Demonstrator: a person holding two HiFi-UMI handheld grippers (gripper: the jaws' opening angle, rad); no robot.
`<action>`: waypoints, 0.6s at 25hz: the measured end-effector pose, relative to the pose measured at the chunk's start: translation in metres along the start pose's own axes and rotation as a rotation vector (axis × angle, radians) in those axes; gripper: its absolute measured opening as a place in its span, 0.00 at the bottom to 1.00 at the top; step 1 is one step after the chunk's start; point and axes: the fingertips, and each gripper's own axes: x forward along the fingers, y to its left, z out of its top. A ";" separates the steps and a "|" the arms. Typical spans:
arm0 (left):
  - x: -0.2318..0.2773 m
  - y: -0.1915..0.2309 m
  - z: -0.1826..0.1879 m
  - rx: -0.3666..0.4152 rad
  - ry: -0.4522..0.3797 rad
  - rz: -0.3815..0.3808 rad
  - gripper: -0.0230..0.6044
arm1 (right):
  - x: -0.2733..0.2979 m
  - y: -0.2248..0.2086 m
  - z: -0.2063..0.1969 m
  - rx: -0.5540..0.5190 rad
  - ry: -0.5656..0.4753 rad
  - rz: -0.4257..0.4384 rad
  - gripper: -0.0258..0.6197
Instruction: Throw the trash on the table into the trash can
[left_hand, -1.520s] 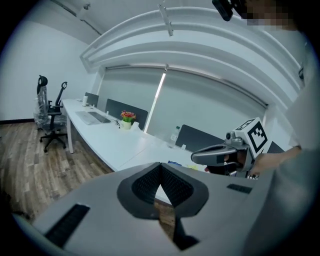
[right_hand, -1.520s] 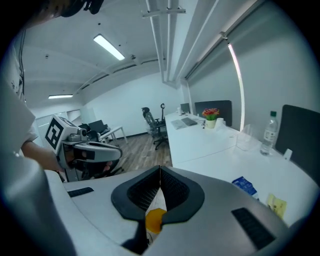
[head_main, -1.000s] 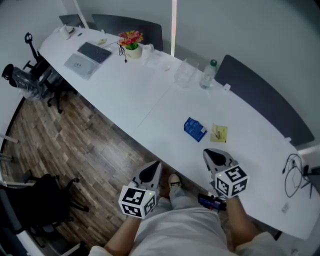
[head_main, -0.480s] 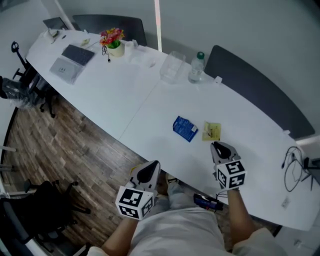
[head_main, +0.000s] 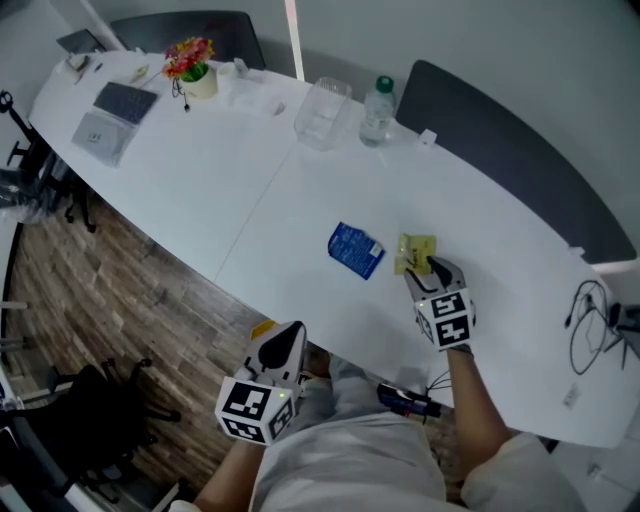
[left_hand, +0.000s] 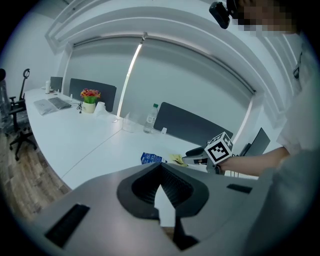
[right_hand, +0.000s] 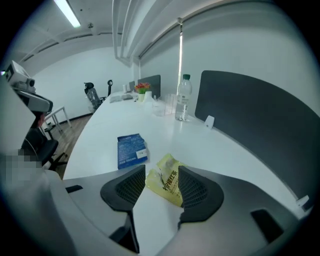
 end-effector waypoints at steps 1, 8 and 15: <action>0.002 0.001 -0.002 -0.003 0.007 0.002 0.04 | 0.006 -0.002 -0.004 -0.009 0.019 0.002 0.37; 0.015 0.009 -0.007 -0.027 0.040 0.013 0.04 | 0.039 -0.010 -0.028 -0.074 0.133 0.026 0.43; 0.023 0.014 -0.010 -0.042 0.052 0.020 0.04 | 0.050 -0.010 -0.033 -0.040 0.170 0.068 0.41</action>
